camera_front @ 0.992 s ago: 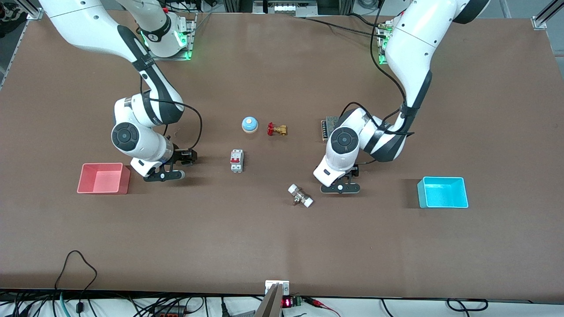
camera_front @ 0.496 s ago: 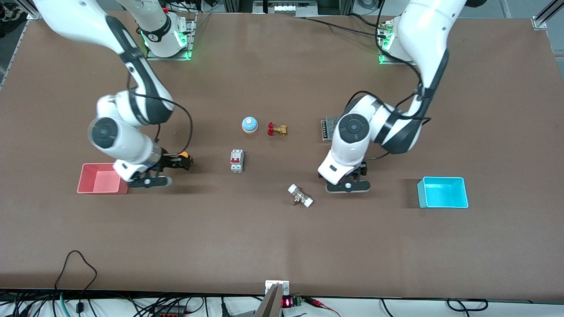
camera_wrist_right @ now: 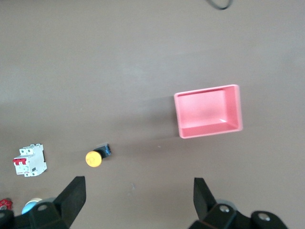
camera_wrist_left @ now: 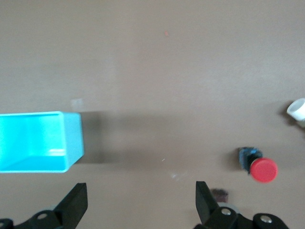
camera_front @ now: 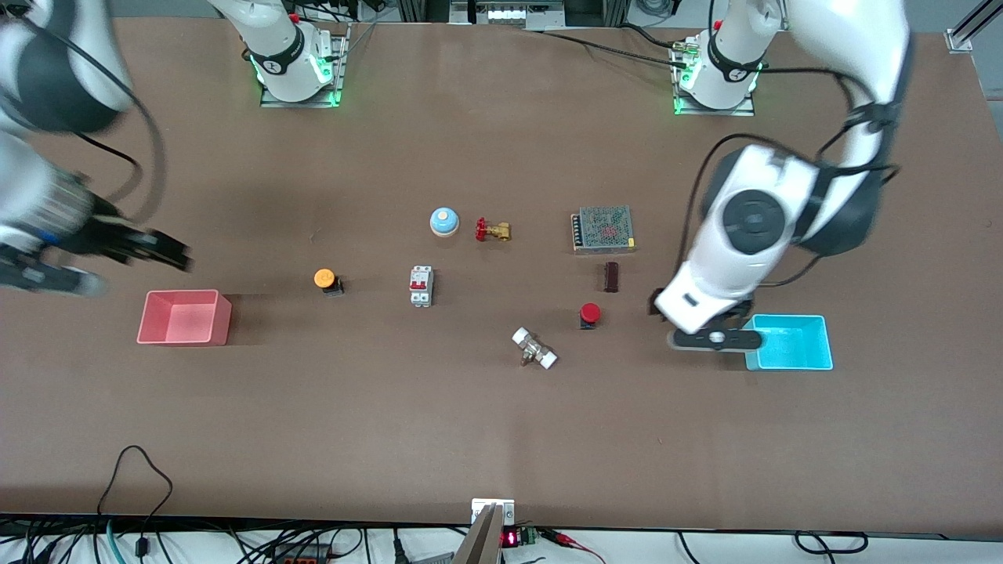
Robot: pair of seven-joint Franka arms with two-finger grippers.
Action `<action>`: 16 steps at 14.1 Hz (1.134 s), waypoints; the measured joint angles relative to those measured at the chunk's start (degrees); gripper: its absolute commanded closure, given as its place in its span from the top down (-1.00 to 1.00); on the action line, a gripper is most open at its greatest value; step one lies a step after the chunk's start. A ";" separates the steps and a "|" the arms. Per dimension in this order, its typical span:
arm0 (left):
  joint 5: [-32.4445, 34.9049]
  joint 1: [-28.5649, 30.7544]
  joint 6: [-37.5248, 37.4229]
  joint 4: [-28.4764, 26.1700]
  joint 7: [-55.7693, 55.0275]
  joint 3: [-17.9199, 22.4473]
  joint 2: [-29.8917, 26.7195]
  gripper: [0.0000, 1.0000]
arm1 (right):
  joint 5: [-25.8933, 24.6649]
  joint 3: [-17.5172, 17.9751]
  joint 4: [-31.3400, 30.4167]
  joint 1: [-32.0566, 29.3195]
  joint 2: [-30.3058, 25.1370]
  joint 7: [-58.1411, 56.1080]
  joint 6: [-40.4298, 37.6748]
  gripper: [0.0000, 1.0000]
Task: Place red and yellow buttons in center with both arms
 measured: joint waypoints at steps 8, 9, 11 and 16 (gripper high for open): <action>-8.33 9.11 -14.04 1.89 18.23 4.92 -12.47 1.00 | -1.64 -0.91 0.04 -0.12 -6.78 -0.16 -8.32 1.00; -8.35 9.18 -14.14 -0.02 18.65 5.82 -14.93 1.00 | -1.64 -0.91 0.03 -0.12 -6.47 -0.16 -8.35 1.00; -8.36 9.22 -14.23 -4.08 18.74 6.45 -19.68 1.00 | -1.64 -0.87 0.04 -0.10 -6.10 -0.16 -8.39 1.00; -8.36 9.32 -14.16 -8.62 18.67 7.09 -24.54 1.00 | -1.64 -0.64 0.06 0.00 -6.07 -0.16 -8.67 1.00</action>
